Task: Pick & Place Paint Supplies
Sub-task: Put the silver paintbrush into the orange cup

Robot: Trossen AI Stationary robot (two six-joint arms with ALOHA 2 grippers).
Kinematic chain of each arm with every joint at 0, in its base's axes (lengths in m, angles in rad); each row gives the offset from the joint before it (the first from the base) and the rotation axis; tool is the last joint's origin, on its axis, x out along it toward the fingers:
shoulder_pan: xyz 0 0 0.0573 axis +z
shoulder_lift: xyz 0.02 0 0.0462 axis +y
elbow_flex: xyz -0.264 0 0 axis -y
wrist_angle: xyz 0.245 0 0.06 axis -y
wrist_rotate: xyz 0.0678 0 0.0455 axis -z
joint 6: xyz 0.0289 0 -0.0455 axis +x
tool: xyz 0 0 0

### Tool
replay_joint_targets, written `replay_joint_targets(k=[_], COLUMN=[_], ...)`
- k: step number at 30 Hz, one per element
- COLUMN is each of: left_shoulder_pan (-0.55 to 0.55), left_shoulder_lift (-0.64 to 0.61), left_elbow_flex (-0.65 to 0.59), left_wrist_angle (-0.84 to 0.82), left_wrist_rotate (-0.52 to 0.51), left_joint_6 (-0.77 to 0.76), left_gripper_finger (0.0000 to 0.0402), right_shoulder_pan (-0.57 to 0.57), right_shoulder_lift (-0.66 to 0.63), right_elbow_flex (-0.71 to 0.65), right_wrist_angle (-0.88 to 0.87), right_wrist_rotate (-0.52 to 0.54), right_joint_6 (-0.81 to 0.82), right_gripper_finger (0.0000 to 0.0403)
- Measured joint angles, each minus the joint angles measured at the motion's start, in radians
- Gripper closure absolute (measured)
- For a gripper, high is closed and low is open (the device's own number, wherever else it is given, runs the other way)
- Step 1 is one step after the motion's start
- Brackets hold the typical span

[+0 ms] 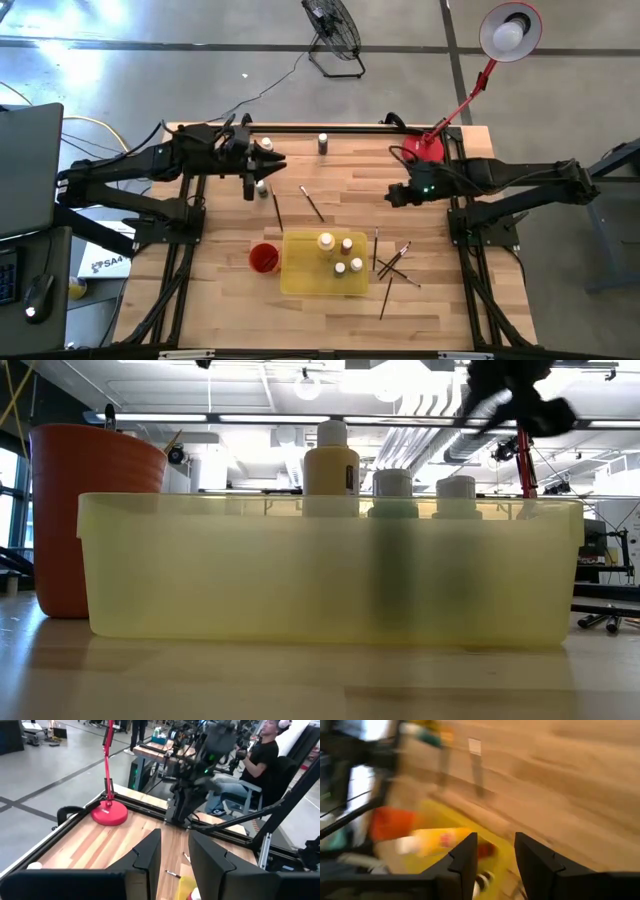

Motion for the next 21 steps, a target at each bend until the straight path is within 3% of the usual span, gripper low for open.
replay_joint_targets(k=[5,21], left_shoulder_pan=[-0.001,-0.003], left_shoulder_lift=[0.005,0.056], left_elbow_flex=[0.000,0.000], left_wrist_angle=[0.000,-0.024], left_wrist_rotate=[-0.008,-0.007], left_joint_6=[0.000,-0.010], left_gripper_finger=[0.0305,0.0305], right_shoulder_pan=[0.037,0.270], right_shoulder_lift=[0.015,0.108], right_elbow_flex=[0.000,0.000], right_wrist_angle=[-0.162,-0.394], right_wrist_rotate=[-0.005,0.049], right_joint_6=[0.210,0.678], right_gripper_finger=[0.0306,0.0358])
